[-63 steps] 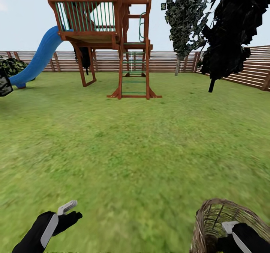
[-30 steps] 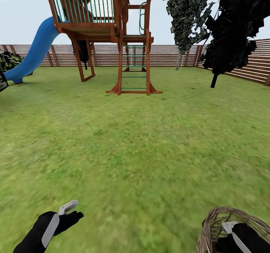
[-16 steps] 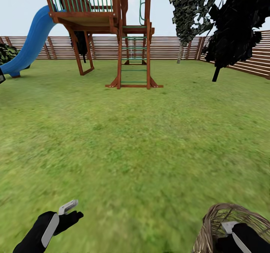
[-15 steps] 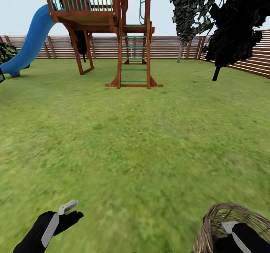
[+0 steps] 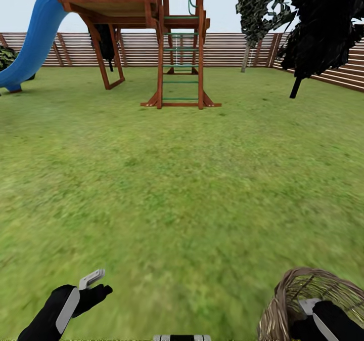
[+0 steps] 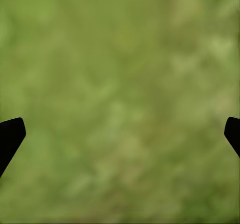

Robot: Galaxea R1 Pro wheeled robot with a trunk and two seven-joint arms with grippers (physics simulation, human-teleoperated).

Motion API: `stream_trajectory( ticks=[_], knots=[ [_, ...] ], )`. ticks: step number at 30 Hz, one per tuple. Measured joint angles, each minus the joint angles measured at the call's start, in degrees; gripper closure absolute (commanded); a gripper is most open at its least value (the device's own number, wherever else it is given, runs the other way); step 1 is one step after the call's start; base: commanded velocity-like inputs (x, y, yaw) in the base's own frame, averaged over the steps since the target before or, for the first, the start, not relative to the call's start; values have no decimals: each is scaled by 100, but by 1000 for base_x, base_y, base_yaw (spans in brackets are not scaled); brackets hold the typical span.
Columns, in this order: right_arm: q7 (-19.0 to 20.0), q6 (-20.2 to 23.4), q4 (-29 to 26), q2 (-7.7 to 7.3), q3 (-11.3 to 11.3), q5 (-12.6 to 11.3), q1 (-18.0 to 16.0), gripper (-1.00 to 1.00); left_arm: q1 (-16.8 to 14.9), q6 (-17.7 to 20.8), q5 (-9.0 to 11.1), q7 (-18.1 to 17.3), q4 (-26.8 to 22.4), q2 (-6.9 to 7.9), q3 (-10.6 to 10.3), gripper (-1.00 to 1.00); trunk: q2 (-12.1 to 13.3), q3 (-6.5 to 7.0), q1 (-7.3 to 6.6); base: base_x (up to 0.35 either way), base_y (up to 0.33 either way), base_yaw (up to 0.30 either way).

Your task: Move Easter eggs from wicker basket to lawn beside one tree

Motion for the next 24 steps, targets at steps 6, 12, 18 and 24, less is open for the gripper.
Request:
stream_trajectory(
  ticks=[6,12,18,24],
  knots=[
    [0,-2,0,1,0,0,0,-100,2,0,0,0,2,0,6,-100,-8,-133,15,0,0,0],
    [0,0,0,-13,-8,0,0,-100,3,0,0,0,1,0,7,-100,-16,-266,31,0,0,0],
    [0,-8,8,-109,-24,-8,0,-100,3,2,1,-6,4,0,8,-100,-18,-289,33,0,0,0],
    [0,-9,9,-179,-26,-23,0,-100,2,0,2,-8,6,-5,8,-100,-18,-289,33,0,0,0]
  ],
)
